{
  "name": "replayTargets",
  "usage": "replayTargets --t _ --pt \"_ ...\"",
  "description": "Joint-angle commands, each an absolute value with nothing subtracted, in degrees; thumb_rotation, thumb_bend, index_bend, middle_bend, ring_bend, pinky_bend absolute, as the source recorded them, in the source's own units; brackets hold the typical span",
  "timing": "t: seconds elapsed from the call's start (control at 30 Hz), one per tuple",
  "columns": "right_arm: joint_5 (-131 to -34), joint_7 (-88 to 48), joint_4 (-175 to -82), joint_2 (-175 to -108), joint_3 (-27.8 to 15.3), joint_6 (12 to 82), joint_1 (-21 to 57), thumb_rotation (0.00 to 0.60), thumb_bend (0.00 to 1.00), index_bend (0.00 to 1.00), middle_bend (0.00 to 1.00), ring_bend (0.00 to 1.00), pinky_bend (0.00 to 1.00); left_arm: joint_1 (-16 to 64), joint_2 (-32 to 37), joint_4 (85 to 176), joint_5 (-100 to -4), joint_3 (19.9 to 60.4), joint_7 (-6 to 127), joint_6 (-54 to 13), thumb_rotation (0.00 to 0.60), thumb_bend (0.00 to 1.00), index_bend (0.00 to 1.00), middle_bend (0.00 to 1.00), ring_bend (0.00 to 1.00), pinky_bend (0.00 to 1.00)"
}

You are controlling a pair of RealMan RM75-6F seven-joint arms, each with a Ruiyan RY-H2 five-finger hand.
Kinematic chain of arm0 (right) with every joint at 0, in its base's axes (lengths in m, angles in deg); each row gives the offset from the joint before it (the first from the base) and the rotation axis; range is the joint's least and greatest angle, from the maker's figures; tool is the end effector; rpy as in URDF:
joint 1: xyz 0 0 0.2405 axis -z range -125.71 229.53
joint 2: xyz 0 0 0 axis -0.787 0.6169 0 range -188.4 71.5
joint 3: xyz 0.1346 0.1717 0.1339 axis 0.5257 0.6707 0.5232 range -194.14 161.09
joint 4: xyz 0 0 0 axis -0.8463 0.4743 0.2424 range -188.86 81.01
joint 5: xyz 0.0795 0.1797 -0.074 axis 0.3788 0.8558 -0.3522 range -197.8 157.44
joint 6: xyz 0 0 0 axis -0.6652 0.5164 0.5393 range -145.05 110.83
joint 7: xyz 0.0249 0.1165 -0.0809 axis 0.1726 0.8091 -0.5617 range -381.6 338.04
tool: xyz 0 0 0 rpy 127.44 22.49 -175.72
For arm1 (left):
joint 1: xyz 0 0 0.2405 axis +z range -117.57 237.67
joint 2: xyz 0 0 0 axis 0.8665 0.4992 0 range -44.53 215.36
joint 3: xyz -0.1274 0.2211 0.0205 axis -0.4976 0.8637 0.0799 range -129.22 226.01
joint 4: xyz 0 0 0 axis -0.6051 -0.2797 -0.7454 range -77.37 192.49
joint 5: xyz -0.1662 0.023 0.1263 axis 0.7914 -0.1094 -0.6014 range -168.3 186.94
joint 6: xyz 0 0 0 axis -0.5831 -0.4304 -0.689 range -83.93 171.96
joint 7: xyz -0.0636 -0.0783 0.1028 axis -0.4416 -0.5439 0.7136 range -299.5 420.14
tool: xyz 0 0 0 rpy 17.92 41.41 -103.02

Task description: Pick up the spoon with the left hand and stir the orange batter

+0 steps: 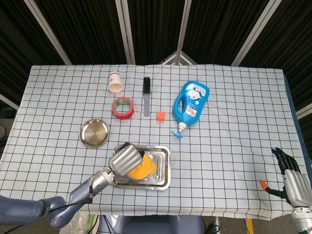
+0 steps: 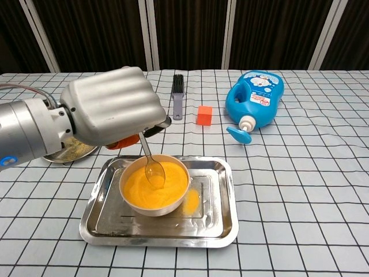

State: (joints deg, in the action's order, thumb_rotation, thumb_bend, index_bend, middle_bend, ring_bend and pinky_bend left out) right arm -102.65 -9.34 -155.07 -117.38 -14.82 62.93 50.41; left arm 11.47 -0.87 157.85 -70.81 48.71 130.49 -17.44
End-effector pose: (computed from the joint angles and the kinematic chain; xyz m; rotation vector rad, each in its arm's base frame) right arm -0.3106 -0.1557 0.1618 1.2362 -1.2548 0.9735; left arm -0.0698 0.2652 -0.0230 -2.1573 0.2850 -0.7195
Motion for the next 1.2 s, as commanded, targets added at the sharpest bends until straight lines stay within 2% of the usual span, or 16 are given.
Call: replayTargets --t 0.03,0.37,0.87,1.2 --pt "-102.64 -9.37 -155.09 -117.38 -14.82 62.92 50.4 0.6 0.31 0.0 0.0 0.0 0.0 9.95 0.38 156.45 -75.05 49.41 132.8 -16.31 0.6 0.73 0.79 1.0 1.0 1.0" --pt "-102.64 -9.33 -155.09 -117.33 -14.82 62.94 50.43 0.6 0.31 0.0 0.0 0.0 0.0 6.93 1.87 152.37 -86.11 50.96 134.98 -13.37 0.6 0.73 0.79 1.0 1.0 1.0" --pt "-102.6 -9.48 -155.12 -117.34 -14.82 62.88 50.4 0.6 0.31 0.0 0.0 0.0 0.0 9.9 1.45 154.41 -84.29 48.94 129.41 -15.1 0.6 0.72 0.79 1.0 1.0 1.0" --pt "-102.65 -9.48 -155.16 -117.33 -14.85 62.92 50.43 0.6 0.31 0.0 0.0 0.0 0.0 11.2 1.46 156.5 -83.84 48.97 127.54 -14.97 0.6 0.72 0.79 1.0 1.0 1.0"
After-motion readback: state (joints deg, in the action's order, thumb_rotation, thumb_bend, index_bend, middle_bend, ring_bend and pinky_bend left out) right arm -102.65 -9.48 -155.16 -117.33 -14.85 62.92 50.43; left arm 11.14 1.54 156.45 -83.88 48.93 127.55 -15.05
